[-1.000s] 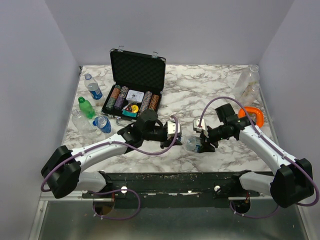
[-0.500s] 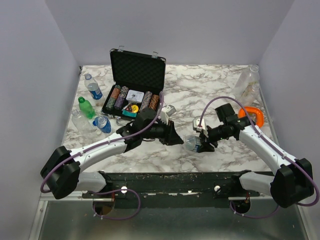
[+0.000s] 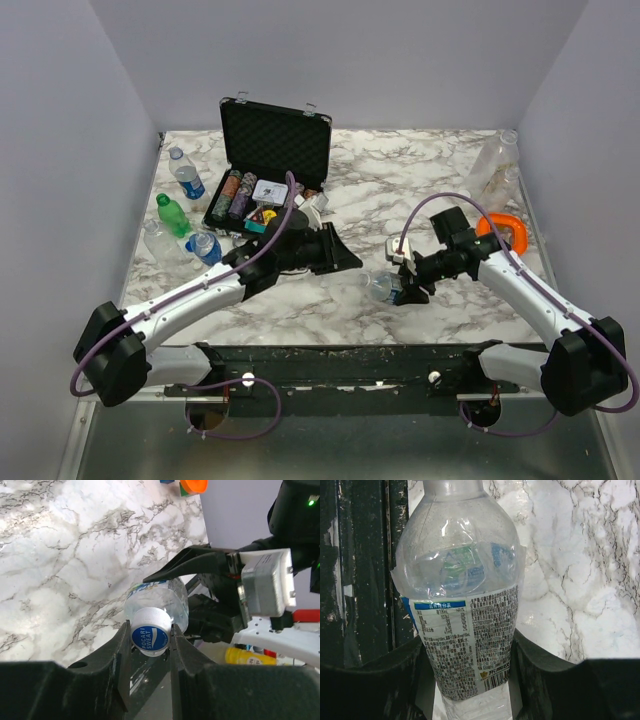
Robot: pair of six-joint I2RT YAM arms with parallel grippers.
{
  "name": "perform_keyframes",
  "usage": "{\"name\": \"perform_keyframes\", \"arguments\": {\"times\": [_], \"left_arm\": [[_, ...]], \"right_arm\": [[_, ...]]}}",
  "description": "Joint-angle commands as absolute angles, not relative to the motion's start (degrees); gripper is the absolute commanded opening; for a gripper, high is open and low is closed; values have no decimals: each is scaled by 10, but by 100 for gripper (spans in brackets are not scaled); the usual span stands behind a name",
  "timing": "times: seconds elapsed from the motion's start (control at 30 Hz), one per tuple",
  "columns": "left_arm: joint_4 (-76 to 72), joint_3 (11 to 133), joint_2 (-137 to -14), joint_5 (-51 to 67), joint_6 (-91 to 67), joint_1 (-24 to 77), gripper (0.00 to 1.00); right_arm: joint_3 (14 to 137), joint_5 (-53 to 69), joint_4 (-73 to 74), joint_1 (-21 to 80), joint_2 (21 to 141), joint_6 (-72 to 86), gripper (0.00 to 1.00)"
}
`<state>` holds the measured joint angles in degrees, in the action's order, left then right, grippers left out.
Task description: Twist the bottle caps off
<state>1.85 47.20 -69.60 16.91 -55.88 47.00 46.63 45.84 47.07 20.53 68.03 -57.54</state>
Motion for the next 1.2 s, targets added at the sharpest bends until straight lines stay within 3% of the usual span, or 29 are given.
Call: {"name": "perform_keyframes", "arguments": {"times": [0.0, 0.27, 0.57, 0.73, 0.97, 1.17], "left_arm": [[94, 525, -704, 124, -598, 471, 0], [104, 519, -662, 4, -492, 469, 0], [-53, 445, -628, 69, -363, 465, 0], [-61, 430, -616, 52, -337, 460, 0], [-110, 400, -617, 61, -336, 455, 0], [-127, 437, -692, 97, -345, 456, 0]], "right_arm": [[469, 459, 487, 207, 674, -584, 29], [471, 459, 486, 207, 678, -584, 29], [480, 464, 485, 206, 676, -568, 29], [492, 467, 478, 191, 665, -534, 28], [509, 497, 448, 114, 633, -459, 29], [506, 545, 391, 6, 582, -359, 29]]}}
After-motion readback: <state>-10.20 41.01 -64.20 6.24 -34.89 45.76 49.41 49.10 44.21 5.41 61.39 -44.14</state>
